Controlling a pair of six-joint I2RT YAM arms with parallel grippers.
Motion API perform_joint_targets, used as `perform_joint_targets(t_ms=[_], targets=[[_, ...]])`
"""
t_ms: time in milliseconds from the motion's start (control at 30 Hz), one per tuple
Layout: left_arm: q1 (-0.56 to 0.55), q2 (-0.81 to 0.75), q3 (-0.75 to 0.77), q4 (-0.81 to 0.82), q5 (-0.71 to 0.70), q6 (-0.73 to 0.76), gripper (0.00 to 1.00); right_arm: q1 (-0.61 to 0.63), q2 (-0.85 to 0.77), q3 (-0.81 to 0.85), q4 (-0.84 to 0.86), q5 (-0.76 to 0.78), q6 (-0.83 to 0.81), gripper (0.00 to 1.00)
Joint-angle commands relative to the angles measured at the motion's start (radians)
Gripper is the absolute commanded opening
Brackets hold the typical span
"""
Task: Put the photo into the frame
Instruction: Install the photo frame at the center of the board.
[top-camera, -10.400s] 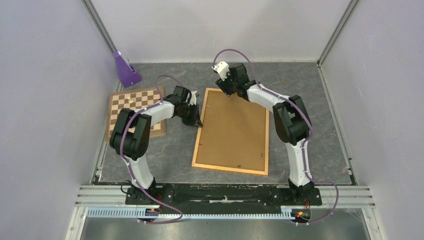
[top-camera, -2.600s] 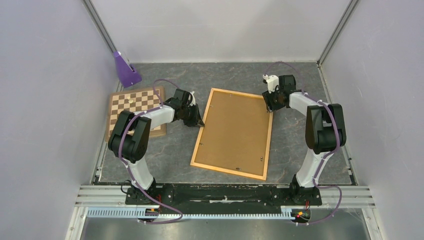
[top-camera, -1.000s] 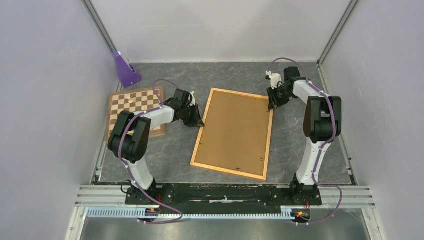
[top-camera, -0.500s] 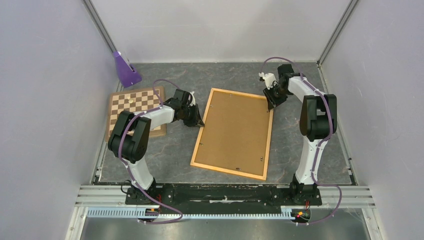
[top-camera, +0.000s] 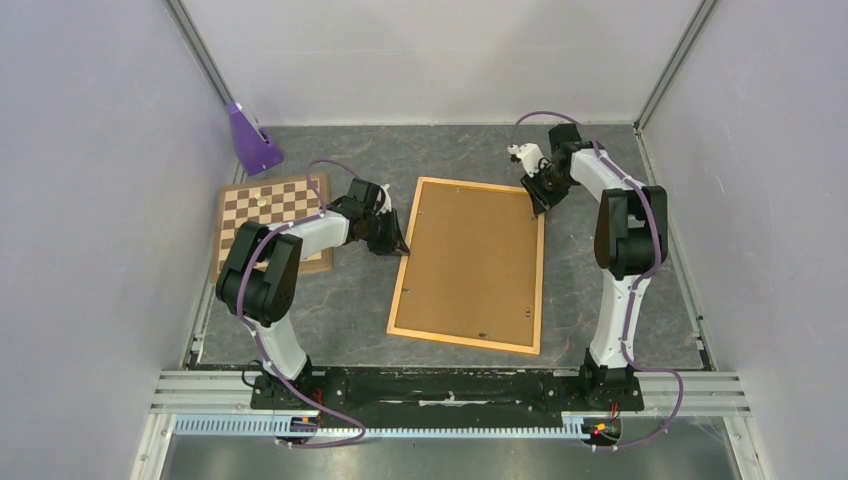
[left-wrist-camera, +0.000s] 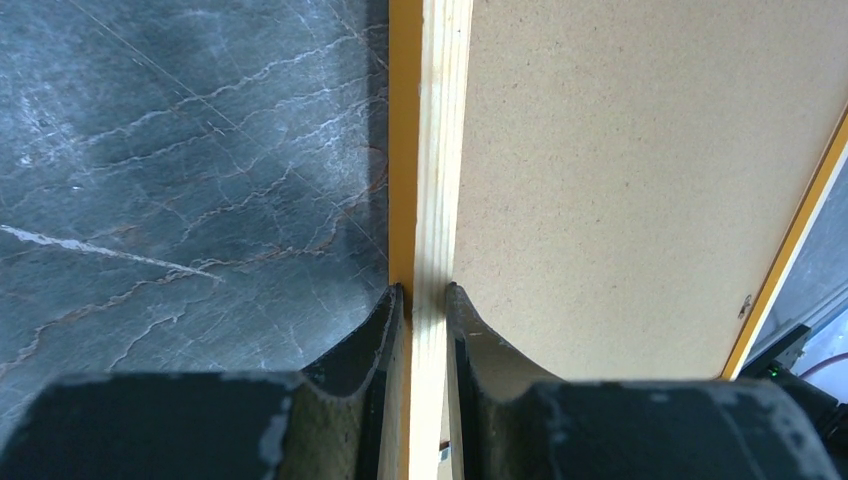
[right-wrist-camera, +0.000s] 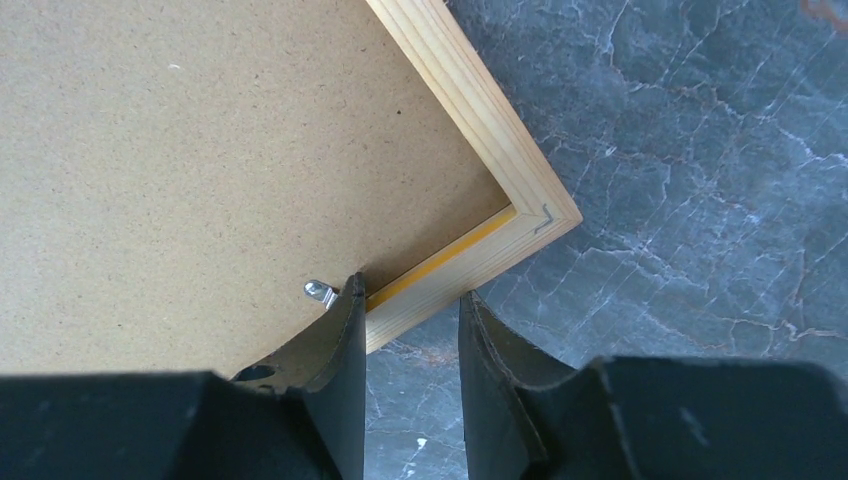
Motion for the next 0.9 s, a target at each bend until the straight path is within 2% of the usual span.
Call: perform_joint_targets(t_ms=[0, 567, 700, 867], targets=[[0.028, -0.006, -0.010, -0.017, -0.122, 0.018, 0.02, 0.013, 0.125, -0.064, -0.076, 0.063, -0.376, 0.20], [0.025, 0.000, -0.006, -0.019, -0.128, 0.024, 0.02, 0.029, 0.140, -0.081, -0.117, 0.054, -0.513, 0.23], [0.022, -0.004, -0.005, -0.019, -0.131, 0.027, 0.02, 0.015, 0.151, -0.026, -0.109, 0.010, -0.459, 0.23], [0.021, -0.009, -0.006, -0.019, -0.134, 0.028, 0.02, -0.033, 0.152, 0.057, -0.101, -0.121, -0.307, 0.32]])
